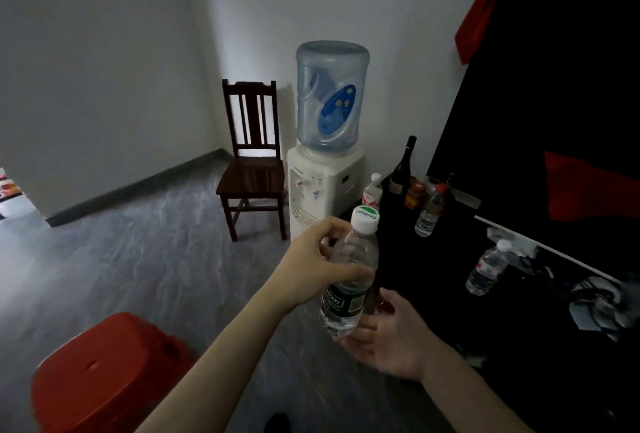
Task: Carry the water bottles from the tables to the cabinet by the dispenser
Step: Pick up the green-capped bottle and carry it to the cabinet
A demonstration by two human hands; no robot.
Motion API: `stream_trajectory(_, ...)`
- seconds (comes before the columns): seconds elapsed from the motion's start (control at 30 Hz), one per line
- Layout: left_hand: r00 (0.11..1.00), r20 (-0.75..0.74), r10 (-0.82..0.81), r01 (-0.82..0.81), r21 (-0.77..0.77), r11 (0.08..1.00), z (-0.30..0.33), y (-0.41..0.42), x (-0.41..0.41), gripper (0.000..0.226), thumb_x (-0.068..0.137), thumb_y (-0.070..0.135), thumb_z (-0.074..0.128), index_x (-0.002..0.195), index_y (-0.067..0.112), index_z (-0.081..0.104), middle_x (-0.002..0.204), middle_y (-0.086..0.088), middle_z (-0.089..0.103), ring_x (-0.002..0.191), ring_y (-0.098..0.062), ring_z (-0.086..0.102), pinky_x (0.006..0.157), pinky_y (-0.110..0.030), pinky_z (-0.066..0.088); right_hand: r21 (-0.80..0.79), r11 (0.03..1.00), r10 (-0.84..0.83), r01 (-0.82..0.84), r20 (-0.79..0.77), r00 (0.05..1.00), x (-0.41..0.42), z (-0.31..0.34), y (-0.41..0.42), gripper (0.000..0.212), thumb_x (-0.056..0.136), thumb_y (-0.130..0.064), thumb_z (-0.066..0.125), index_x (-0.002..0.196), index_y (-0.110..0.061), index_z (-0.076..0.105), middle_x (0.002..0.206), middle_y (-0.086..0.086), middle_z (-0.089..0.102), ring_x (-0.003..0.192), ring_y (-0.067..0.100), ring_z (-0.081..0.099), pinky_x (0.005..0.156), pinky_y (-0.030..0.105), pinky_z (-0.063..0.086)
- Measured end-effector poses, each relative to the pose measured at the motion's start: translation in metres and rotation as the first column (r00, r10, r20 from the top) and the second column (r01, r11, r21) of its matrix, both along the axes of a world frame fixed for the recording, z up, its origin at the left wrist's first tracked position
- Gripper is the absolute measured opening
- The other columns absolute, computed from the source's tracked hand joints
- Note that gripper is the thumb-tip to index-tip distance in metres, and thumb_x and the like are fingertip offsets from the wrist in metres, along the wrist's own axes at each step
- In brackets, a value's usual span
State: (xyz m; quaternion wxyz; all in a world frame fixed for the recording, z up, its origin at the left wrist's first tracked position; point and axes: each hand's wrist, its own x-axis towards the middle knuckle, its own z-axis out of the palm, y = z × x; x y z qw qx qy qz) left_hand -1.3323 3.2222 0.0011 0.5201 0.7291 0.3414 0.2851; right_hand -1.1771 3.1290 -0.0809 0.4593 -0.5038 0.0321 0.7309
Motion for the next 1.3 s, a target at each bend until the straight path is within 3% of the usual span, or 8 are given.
stream_trajectory(0.13,0.996,-0.019,-0.087,0.087,0.022,0.996,-0.011,0.05,0.049,0.048,0.068,0.016,0.093,0.107,0.026,0.066,0.09,0.024,0.067,0.072,0.008,0.063,0.066,-0.014,0.052,-0.029,0.995,-0.091,0.091,0.0,0.996,0.039,-0.009,0.038,0.08,0.097,-0.059,0.039,0.121,0.016,0.058,0.107,0.036,0.067,0.092,0.042,0.063,0.076,0.042,0.049)
stream_trajectory(0.37,0.967,-0.049,-0.25,0.252,0.038,0.967,-0.024,0.16,0.145,0.051,0.07,0.023,0.092,0.112,0.028,0.064,0.103,0.015,0.069,0.081,0.008,0.066,0.068,-0.012,0.051,-0.079,0.961,-0.266,0.265,-0.013,0.964,0.116,-0.022,0.125,0.081,0.097,-0.061,0.036,0.124,0.013,0.056,0.112,0.035,0.067,0.092,0.041,0.063,0.073,0.042,0.051)
stream_trajectory(0.63,0.891,-0.096,-0.443,0.445,-0.005,0.896,-0.053,0.253,0.249,0.048,0.072,0.023,0.091,0.108,0.034,0.061,0.097,0.037,0.064,0.089,0.011,0.065,0.07,-0.006,0.049,-0.201,0.861,-0.478,0.466,-0.011,0.878,0.194,-0.056,0.2,0.078,0.097,-0.062,0.039,0.125,0.009,0.056,0.115,0.035,0.066,0.095,0.041,0.064,0.08,0.043,0.051)
stream_trajectory(0.73,0.855,-0.123,-0.504,0.504,-0.036,0.863,-0.073,0.269,0.277,0.048,0.071,0.021,0.091,0.109,0.031,0.062,0.097,0.031,0.068,0.091,0.007,0.068,0.073,-0.009,0.051,-0.233,0.828,-0.53,0.51,-0.026,0.848,0.215,-0.081,0.211,0.077,0.097,-0.062,0.039,0.123,0.008,0.057,0.113,0.033,0.068,0.104,0.042,0.064,0.082,0.043,0.051)
stream_trajectory(0.83,0.841,-0.141,-0.523,0.52,-0.057,0.852,-0.099,0.282,0.301,0.049,0.069,0.019,0.093,0.108,0.029,0.064,0.098,0.021,0.071,0.092,0.001,0.07,0.075,-0.013,0.053,-0.281,0.802,-0.554,0.527,-0.02,0.832,0.236,-0.109,0.222,0.075,0.098,-0.061,0.039,0.121,0.008,0.059,0.115,0.032,0.067,0.106,0.042,0.063,0.081,0.043,0.053)
stream_trajectory(1.0,0.858,-0.162,-0.488,0.475,-0.114,0.873,-0.147,0.29,0.335,0.052,0.069,0.021,0.093,0.111,0.028,0.064,0.1,0.023,0.071,0.093,0.002,0.07,0.075,-0.014,0.054,-0.339,0.786,-0.557,0.518,-0.025,0.83,0.27,-0.153,0.234,0.074,0.098,-0.061,0.039,0.128,0.005,0.055,0.124,0.031,0.062,0.112,0.043,0.061,0.077,0.045,0.054)
stream_trajectory(1.1,0.867,-0.184,-0.463,0.443,-0.138,0.886,-0.174,0.295,0.353,0.055,0.068,0.024,0.094,0.113,0.03,0.064,0.104,0.015,0.074,0.096,-0.003,0.072,0.08,-0.023,0.059,-0.362,0.771,-0.564,0.523,-0.009,0.826,0.292,-0.174,0.242,0.074,0.098,-0.06,0.037,0.132,0.003,0.054,0.127,0.03,0.059,0.115,0.041,0.058,0.077,0.045,0.053)
stream_trajectory(1.3,0.873,-0.205,-0.442,0.431,-0.098,0.897,-0.211,0.302,0.382,0.057,0.067,0.025,0.094,0.115,0.026,0.064,0.105,0.016,0.072,0.098,0.002,0.069,0.081,-0.017,0.057,-0.373,0.756,-0.561,0.538,0.054,0.826,0.33,-0.206,0.256,0.07,0.101,-0.057,0.036,0.137,0.002,0.05,0.131,0.028,0.055,0.124,0.04,0.053,0.097,0.048,0.045)
